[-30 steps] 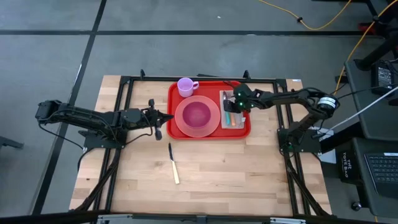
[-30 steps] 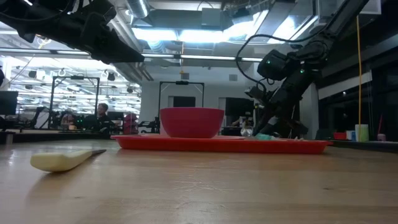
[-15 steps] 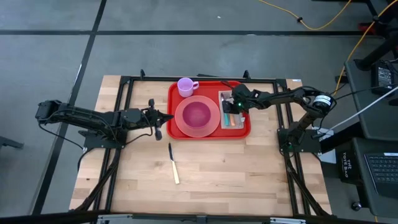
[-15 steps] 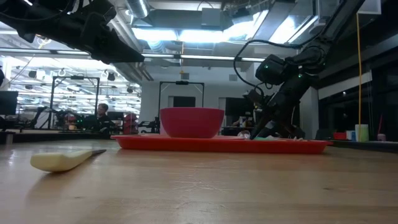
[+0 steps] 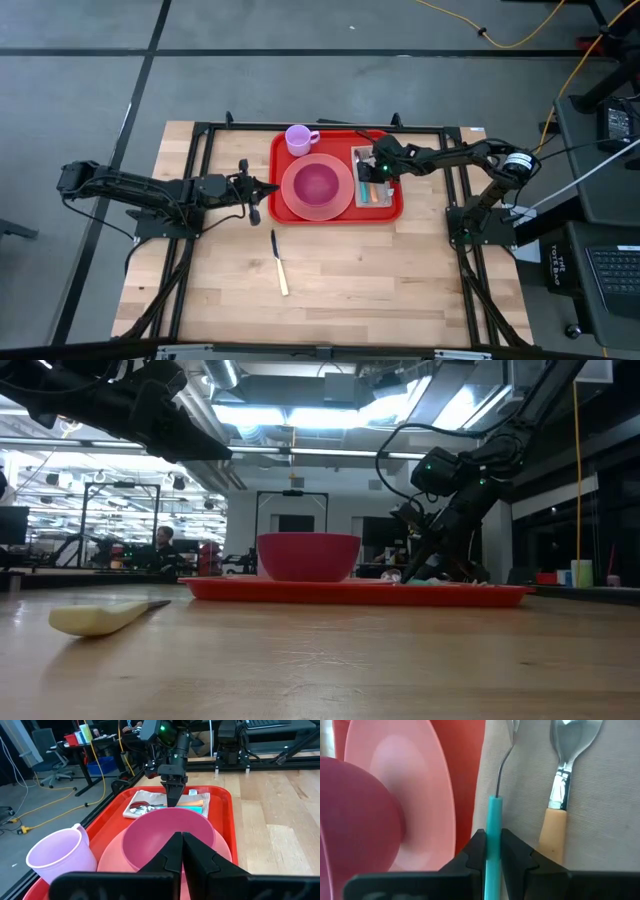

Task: Set up tray
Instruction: Put the blue spoon on top of the brown napkin to the left of the orange fork

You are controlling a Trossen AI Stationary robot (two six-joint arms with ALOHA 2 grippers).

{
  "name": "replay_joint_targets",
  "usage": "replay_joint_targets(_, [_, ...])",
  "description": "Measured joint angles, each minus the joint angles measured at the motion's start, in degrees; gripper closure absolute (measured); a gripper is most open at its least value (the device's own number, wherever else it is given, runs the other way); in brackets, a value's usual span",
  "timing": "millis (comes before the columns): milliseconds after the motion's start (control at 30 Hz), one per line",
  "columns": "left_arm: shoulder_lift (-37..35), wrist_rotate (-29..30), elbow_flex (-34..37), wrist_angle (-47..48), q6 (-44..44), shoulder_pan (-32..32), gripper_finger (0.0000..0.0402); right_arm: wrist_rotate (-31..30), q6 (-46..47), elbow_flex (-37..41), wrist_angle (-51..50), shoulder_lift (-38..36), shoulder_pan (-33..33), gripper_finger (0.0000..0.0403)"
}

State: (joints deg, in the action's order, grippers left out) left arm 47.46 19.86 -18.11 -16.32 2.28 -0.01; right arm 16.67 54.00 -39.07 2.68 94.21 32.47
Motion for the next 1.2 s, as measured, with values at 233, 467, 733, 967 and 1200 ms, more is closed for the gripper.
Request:
replay_joint_targets(233, [0.0,0.0,0.0,0.0,0.0,0.0,0.0398,0.0,1.0,0.0,-0.5,0.0,0.0,0.0335])
replay_joint_targets(467, [0.0,0.0,0.0,0.0,0.0,0.0,0.0398,0.0,-0.4,0.0,-0.4,0.0,0.0,0.0337])
replay_joint_targets(733, [0.0,0.0,0.0,0.0,-0.9,0.0,0.0398,0.0,-1.8,0.0,-0.3,0.0,0.0,0.0335])
replay_joint_targets(967, [0.0,0.0,0.0,0.0,-7.0,0.0,0.0398,-0.3,-3.5,-0.2,-0.5,0.0,0.0,0.0334])
replay_joint_targets(1200, [0.0,0.0,0.0,0.0,-8.1,0.0,0.0398,-0.5,-5.0,-1.1,-0.4,0.0,0.0,0.0334])
